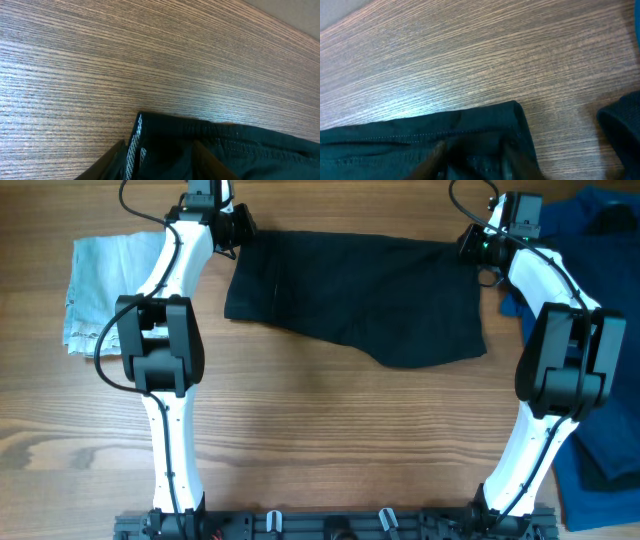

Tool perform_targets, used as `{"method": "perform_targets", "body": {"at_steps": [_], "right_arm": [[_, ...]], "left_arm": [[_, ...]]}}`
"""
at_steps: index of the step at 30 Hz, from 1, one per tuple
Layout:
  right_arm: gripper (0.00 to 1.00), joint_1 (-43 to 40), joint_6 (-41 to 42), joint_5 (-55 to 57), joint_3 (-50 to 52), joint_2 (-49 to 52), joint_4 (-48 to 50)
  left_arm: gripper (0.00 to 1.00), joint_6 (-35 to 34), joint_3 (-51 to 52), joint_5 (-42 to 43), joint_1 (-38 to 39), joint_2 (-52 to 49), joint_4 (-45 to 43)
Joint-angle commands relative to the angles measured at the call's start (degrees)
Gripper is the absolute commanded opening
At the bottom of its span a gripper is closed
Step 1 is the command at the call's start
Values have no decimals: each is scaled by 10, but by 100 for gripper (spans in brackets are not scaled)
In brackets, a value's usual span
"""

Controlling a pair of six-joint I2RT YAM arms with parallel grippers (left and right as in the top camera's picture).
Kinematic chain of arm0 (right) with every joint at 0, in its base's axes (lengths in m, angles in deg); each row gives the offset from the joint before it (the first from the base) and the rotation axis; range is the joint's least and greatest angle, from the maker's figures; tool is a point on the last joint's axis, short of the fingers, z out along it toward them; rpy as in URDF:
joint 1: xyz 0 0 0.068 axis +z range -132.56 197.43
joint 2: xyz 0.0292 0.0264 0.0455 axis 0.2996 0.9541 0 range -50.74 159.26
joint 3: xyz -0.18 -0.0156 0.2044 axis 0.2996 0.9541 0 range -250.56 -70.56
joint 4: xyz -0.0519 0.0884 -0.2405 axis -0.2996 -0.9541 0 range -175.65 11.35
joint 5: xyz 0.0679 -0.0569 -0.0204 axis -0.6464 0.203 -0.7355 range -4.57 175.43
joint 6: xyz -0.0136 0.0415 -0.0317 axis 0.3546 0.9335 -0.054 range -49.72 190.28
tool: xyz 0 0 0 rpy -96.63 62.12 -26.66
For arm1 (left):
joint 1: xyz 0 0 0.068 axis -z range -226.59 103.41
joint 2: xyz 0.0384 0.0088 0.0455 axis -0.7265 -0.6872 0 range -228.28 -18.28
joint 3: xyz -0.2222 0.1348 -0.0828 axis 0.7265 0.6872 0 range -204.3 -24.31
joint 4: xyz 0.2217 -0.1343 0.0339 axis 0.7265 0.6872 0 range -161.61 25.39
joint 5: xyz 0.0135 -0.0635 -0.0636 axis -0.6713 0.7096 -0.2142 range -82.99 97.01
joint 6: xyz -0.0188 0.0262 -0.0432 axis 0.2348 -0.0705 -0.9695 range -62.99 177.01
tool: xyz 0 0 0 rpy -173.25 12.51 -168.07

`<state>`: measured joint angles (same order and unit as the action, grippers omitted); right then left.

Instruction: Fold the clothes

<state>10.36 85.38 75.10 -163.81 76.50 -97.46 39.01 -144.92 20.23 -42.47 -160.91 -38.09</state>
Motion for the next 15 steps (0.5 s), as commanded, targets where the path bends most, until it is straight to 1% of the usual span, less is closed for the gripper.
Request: {"method": "perform_targets", "body": {"at_steps": [1,2,3,4,7,8,10,12,15], "right_arm": [[24,1,1,-7,-1,8,1],[18,1,1,-7,-1,8,1],[10,1,0,-7,-1,8,1],[4,1,0,-7,-1,8,1],[4,1,-1,-7,-1,8,2],[4,1,-1,-7,-1,8,2],[4,1,-1,0,-1,8,1],[4,1,-2,0,-1,8,1],[4,1,-3,0,-1,8,1]], "left_arm": [[40,-5,-5,2,1,-4,2],[38,-5,-5,2,1,-4,2],[34,-5,-5,2,1,-4,2],[33,-5,-5,2,1,-4,2],[30,-5,-5,3,1,-4,3],[25,-5,-5,3,1,-4,3],[13,-5,-5,3,1,-4,3],[5,-5,-5,3,1,-4,5],[8,-5,-5,3,1,-4,6]]}}
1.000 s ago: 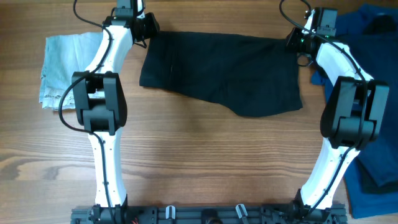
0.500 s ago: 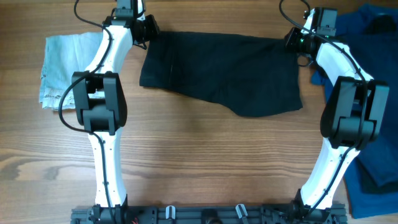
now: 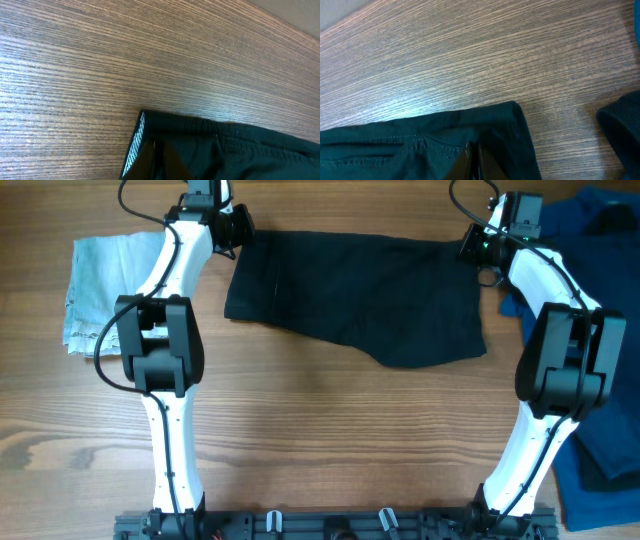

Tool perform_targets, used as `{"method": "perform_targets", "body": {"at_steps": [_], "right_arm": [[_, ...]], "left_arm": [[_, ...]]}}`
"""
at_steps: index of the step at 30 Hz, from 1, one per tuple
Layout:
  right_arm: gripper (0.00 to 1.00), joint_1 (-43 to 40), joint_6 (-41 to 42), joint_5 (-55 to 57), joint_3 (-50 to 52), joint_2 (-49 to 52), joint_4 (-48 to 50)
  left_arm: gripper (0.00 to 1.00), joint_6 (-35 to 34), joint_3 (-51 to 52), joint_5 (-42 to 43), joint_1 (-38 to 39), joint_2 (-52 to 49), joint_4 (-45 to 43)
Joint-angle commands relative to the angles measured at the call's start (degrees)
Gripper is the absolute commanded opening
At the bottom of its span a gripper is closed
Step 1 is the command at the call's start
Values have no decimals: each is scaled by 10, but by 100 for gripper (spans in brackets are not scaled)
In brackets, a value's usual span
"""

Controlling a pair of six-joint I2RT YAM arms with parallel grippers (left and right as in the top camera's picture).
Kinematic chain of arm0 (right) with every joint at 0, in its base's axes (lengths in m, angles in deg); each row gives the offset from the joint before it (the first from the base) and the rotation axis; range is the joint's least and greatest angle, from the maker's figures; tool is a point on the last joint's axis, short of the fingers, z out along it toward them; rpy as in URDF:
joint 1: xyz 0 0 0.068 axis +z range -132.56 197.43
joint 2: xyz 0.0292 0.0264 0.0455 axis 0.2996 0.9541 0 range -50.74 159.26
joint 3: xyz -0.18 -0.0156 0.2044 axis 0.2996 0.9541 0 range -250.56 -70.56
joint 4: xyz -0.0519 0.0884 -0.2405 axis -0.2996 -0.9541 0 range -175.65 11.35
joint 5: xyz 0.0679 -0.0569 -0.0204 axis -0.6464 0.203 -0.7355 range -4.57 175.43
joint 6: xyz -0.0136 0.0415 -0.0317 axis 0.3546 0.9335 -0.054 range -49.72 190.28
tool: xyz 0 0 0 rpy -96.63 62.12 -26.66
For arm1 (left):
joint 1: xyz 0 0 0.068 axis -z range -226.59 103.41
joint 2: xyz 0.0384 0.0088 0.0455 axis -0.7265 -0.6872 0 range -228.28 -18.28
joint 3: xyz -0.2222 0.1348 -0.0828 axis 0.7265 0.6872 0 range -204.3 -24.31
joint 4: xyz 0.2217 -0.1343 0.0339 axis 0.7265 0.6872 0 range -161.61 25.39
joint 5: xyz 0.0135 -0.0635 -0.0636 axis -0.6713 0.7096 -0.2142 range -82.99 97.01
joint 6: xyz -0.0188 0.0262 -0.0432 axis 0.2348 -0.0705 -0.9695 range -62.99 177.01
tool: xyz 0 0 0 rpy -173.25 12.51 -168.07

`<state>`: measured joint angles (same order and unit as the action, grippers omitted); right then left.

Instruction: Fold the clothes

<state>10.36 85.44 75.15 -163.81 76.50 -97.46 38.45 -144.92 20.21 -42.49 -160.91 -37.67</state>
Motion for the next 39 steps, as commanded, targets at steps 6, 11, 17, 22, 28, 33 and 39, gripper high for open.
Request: {"method": "perform_targets", "body": {"at_steps": [6,11,17,22,28,33,39], "right_arm": [[5,1,-4,2,-1,8,-1],[4,1,-4,13,-1,8,-1],[10,1,-3,12,-1,8,-8],[30,1,-2,12,-1,8,-12],[31,1,-2,15,0,8,-8],[16,1,0,14,0,14,-2],[4,1,-17,12,-1,22,5]], "left_arm": [[37,1,-5,3,1,-4,14],[38,3,-5,3,1,-4,34],[18,3,-5,3,2,-4,35],[4,3,-5,3,2,-4,37],[4,3,-5,3,2,-4,36],[4,3,-5,3,2,-4,36],[4,3,-5,3,1,9,36]]}}
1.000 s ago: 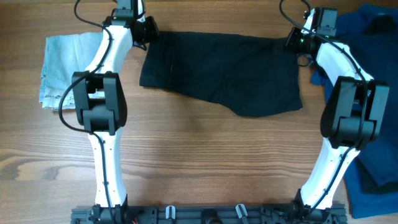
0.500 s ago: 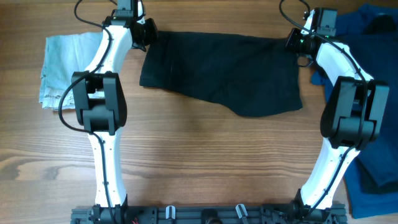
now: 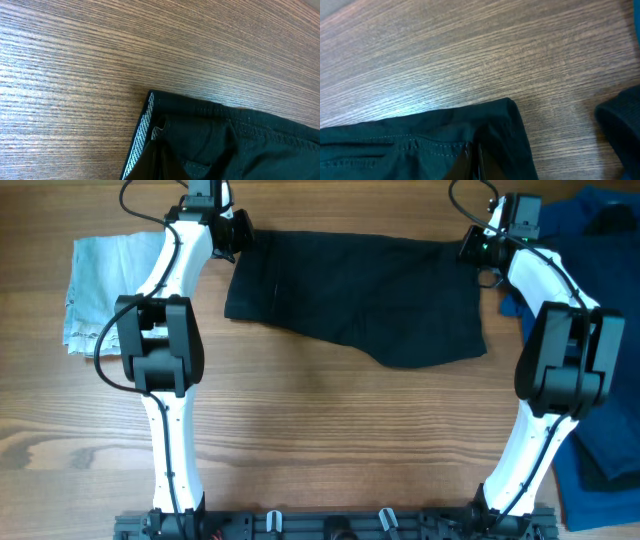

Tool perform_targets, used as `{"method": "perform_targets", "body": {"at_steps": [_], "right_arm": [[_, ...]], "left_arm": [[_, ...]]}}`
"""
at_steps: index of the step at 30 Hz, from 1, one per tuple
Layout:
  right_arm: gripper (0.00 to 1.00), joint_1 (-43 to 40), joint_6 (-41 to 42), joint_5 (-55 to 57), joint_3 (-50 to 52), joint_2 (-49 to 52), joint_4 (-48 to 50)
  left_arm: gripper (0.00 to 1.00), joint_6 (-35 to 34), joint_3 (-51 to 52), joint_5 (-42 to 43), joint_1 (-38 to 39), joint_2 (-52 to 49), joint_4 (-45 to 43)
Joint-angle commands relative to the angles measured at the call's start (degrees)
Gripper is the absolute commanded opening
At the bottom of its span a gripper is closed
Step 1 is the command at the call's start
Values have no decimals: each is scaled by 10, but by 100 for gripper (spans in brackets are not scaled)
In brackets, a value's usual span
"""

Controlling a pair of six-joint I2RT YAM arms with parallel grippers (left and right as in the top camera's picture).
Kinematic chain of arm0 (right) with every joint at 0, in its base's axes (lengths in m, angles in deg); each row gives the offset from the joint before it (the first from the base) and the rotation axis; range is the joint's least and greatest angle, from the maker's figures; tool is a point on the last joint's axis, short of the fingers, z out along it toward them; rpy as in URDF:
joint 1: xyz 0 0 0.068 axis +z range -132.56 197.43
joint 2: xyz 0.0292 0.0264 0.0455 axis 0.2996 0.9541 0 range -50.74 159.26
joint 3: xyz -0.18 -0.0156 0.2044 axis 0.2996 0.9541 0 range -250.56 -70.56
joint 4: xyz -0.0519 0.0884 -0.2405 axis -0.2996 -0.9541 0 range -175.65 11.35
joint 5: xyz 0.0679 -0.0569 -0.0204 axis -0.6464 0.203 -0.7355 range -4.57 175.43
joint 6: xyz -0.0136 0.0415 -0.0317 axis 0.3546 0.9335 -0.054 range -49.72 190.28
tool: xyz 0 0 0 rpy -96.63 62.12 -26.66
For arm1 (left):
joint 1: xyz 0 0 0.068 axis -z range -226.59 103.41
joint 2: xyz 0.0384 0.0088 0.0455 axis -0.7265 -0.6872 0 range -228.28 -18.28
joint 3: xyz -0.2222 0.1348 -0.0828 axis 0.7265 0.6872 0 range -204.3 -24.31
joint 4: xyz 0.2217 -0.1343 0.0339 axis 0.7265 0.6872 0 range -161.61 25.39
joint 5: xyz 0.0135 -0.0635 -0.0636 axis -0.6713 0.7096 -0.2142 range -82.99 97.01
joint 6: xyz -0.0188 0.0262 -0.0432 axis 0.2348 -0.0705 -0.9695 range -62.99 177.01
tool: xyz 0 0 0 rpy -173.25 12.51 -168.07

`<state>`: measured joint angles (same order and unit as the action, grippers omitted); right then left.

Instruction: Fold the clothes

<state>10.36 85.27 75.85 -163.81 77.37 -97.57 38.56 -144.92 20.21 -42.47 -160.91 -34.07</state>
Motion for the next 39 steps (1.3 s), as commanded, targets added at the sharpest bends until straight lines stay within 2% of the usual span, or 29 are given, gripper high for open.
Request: {"method": "perform_targets", "body": {"at_steps": [1,6,14,25,33,39], "right_arm": [[4,1,-15,5,-2,8,6],[4,1,-58,-11,-2,-44,-25],[4,1,-61,-12,-2,-119,-114],[4,1,-77,-21,-2,-145,-282],[4,1,-89,-52,-2,-196,-342],[4,1,-91,-56,-2,-224,-405]], "left_arm": [[4,2,-5,3,0,16,0],[4,2,-5,3,0,74,27],[4,2,-5,3,-9,125,96],[4,2,-5,2,-12,162,213],[4,2,-5,-79,-12,215,310],[4,2,-5,-83,-9,218,388]]}}
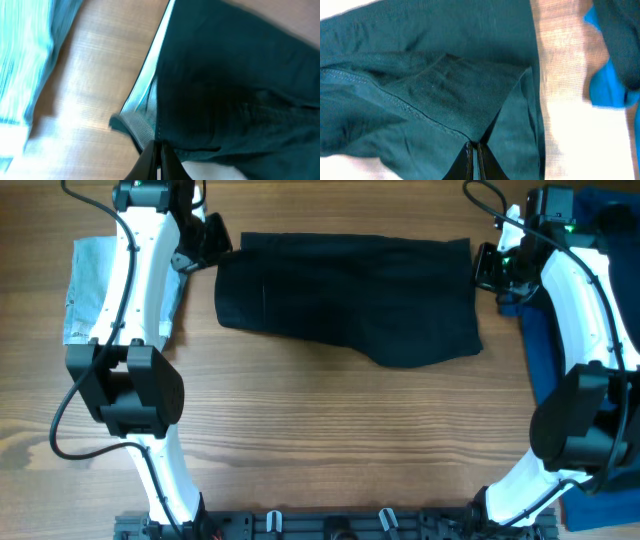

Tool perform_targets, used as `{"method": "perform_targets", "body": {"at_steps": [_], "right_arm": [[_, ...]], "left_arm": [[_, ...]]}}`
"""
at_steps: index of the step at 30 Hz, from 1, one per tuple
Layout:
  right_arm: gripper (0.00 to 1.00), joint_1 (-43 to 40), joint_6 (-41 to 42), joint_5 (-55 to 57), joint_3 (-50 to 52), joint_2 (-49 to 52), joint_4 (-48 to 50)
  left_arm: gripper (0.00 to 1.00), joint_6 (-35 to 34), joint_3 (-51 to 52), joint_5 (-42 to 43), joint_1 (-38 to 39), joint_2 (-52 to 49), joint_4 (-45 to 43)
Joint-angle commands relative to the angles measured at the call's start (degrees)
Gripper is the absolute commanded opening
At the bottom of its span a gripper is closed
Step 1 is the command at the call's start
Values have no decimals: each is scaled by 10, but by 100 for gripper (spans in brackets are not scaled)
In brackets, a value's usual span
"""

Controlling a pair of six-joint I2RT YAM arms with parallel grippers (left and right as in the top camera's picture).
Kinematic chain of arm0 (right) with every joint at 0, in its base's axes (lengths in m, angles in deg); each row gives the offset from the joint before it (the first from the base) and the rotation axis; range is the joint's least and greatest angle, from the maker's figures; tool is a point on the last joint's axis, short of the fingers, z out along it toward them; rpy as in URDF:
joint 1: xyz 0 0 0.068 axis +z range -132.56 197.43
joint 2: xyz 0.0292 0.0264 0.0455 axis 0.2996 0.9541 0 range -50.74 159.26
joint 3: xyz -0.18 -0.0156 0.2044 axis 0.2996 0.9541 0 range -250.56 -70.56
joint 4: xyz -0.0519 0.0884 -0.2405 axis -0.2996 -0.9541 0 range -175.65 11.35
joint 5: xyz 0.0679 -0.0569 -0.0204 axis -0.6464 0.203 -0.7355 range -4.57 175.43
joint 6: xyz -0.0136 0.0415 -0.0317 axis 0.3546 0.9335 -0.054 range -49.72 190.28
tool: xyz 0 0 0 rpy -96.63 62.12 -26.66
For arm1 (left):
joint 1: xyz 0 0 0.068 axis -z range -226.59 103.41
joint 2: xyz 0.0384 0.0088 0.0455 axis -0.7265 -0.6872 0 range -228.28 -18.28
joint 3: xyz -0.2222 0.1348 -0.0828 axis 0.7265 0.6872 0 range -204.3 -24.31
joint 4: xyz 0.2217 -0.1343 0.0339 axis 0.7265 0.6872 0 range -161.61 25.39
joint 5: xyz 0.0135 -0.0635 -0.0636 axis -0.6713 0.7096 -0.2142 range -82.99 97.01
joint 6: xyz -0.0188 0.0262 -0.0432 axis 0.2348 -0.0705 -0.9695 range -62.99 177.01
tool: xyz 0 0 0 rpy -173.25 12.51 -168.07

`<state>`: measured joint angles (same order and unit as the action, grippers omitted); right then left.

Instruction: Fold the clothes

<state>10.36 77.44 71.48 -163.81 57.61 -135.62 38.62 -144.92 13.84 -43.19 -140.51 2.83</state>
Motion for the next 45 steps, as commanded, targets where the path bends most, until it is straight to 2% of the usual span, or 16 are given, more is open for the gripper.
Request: {"method": "perform_targets", "body": {"at_steps": [1,7,14,15,17,20,22,25,28,29,32,35,41,45], "right_arm": [[4,1,-13,-12,-2,-30,-34],[4,1,-14,-12,-2,-64,-107],[6,1,8,-10,16,-64,-98],[18,1,31,-10,38,-64,-77],[34,1,66,-12,59,-64,-60],[44,1,106,-73,116,-64,-2],[44,1,140,-84,155,-64,42],[44,1,135,-64,210,-64,142],[42,1,120,-5,226,-64,172],[39,1,109,5,227,-64,173],[38,1,93,6,230,-64,186],[38,1,116,6,249,-64,208],[38,1,124,-2,324,-64,321],[43,1,126,-16,352,-64,361]], "left_arm": [[4,1,-5,-20,-1,17,23],[4,-5,-5,0,-1,60,53],[4,-8,-5,8,2,67,59],[4,-7,-5,8,4,67,57],[4,-7,-5,8,5,67,57],[4,-7,-5,8,5,67,57],[4,-7,-5,8,5,67,57],[4,-7,-5,8,5,67,58],[4,-7,-5,8,5,67,58],[4,-7,-5,8,5,67,58],[4,-7,-5,8,5,67,57],[4,-7,-5,8,5,67,57],[4,-7,-5,8,5,67,57],[4,-7,-5,8,5,67,57]]}}
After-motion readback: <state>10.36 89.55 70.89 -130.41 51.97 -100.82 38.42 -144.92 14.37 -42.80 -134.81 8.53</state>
